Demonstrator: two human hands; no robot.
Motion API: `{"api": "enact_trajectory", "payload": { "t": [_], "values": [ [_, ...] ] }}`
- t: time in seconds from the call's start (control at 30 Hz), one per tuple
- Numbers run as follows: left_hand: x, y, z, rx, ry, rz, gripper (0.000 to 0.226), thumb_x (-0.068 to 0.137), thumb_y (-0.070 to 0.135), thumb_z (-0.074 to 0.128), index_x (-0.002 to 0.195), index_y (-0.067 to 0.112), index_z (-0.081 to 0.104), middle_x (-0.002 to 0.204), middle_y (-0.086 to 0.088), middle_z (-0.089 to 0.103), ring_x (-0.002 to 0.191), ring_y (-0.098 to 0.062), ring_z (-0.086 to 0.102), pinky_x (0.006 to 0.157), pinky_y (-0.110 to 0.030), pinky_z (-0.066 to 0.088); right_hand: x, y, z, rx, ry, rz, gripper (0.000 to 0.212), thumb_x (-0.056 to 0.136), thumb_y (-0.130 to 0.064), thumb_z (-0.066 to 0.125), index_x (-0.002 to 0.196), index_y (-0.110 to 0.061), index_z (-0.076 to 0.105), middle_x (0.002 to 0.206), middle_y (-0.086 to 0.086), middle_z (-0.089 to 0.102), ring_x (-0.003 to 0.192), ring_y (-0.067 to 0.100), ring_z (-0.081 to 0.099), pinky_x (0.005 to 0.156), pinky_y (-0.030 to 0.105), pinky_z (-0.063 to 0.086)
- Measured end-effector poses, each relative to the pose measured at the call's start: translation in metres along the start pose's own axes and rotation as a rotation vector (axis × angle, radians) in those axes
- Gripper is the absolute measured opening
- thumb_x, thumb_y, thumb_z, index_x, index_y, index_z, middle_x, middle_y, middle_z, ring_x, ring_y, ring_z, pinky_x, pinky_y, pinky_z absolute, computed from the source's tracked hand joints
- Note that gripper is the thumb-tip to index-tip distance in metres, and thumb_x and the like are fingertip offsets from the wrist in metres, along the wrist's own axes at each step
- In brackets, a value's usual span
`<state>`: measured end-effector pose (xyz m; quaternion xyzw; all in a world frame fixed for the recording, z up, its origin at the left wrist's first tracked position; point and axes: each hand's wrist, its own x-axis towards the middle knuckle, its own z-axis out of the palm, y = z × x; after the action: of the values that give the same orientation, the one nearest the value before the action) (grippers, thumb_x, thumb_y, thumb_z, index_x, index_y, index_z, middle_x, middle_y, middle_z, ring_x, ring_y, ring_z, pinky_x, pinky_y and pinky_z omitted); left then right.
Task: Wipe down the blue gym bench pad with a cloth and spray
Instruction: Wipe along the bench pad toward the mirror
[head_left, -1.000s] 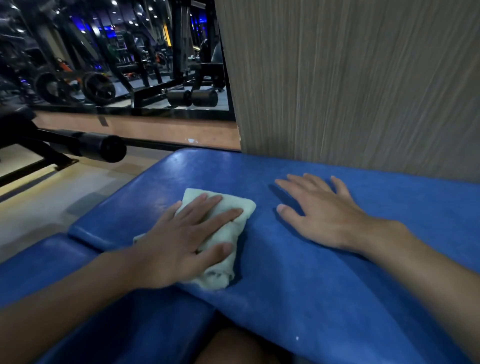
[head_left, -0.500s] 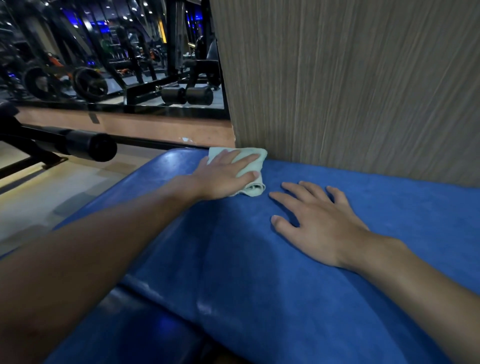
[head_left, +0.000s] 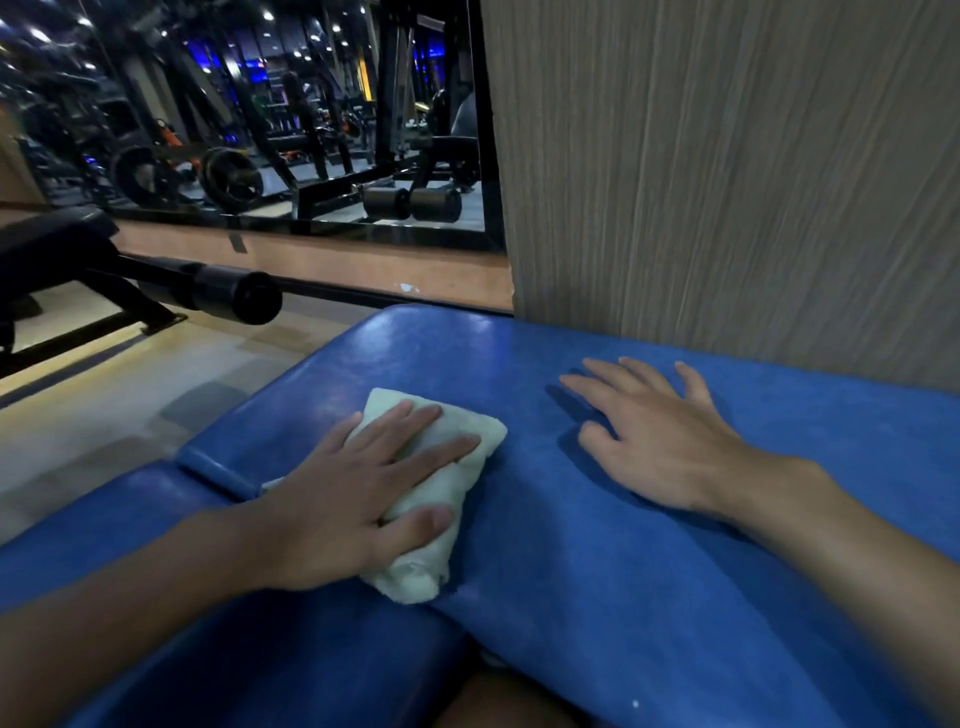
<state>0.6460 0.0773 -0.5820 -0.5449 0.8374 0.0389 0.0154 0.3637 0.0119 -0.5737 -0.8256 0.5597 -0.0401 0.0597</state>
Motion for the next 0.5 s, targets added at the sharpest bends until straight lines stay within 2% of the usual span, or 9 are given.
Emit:
{"api": "enact_trajectory", "payload": {
  "t": [0.1, 0.17, 0.23, 0.4, 0.5],
  "values": [
    [0.034, -0.01, 0.002, 0.021, 0.04, -0.01, 0.065, 0.074, 0.088, -0.01, 0.137, 0.07, -0.01, 0.164, 0.015, -0.004, 0.146, 0.002, -0.016, 0.121, -0.044, 0.0, 0.011, -0.008, 0.01, 0.035, -0.019, -0.011, 0.06, 0.098, -0.055, 0.022, 0.155, -0.041, 0.01, 0.166, -0.012, 0.004, 0.152, 0.016, -0.002, 0.12, 0.056, -0.004],
    [0.071, -0.02, 0.003, 0.036, 0.066, -0.027, 0.072, 0.076, 0.088, -0.005, 0.144, 0.065, -0.006, 0.164, 0.01, 0.003, 0.15, -0.008, -0.006, 0.12, -0.05, 0.006, 0.014, -0.007, 0.018, 0.026, -0.015, -0.005, 0.061, 0.097, -0.058, 0.019, 0.155, -0.041, 0.013, 0.166, -0.012, 0.004, 0.152, 0.016, -0.002, 0.12, 0.055, -0.003],
    [0.112, -0.026, 0.003, 0.034, 0.078, -0.05, 0.077, 0.077, 0.081, 0.002, 0.15, 0.057, 0.002, 0.164, 0.009, 0.009, 0.15, -0.011, 0.002, 0.118, -0.053, 0.01, 0.015, -0.005, 0.02, 0.031, 0.003, -0.006, 0.062, 0.096, -0.059, 0.018, 0.155, -0.041, 0.015, 0.165, -0.013, 0.005, 0.152, 0.015, -0.002, 0.12, 0.054, -0.002],
    [0.204, -0.037, -0.007, -0.061, 0.104, -0.104, 0.076, 0.079, 0.079, 0.012, 0.15, 0.055, 0.013, 0.164, 0.013, 0.015, 0.151, -0.012, 0.008, 0.118, -0.054, 0.009, 0.015, -0.003, 0.022, 0.035, 0.031, -0.014, 0.062, 0.094, -0.061, 0.017, 0.153, -0.042, 0.016, 0.164, -0.015, 0.007, 0.151, 0.013, -0.002, 0.12, 0.053, -0.001],
    [0.224, -0.041, -0.011, -0.073, 0.114, -0.109, 0.08, 0.075, 0.083, 0.01, 0.15, 0.054, 0.016, 0.162, 0.013, 0.021, 0.15, -0.015, 0.012, 0.117, -0.055, 0.012, 0.015, -0.003, 0.022, 0.042, 0.035, -0.014, 0.062, 0.094, -0.061, 0.017, 0.153, -0.042, 0.017, 0.164, -0.015, 0.008, 0.151, 0.013, -0.002, 0.12, 0.053, -0.001]
  ]
}}
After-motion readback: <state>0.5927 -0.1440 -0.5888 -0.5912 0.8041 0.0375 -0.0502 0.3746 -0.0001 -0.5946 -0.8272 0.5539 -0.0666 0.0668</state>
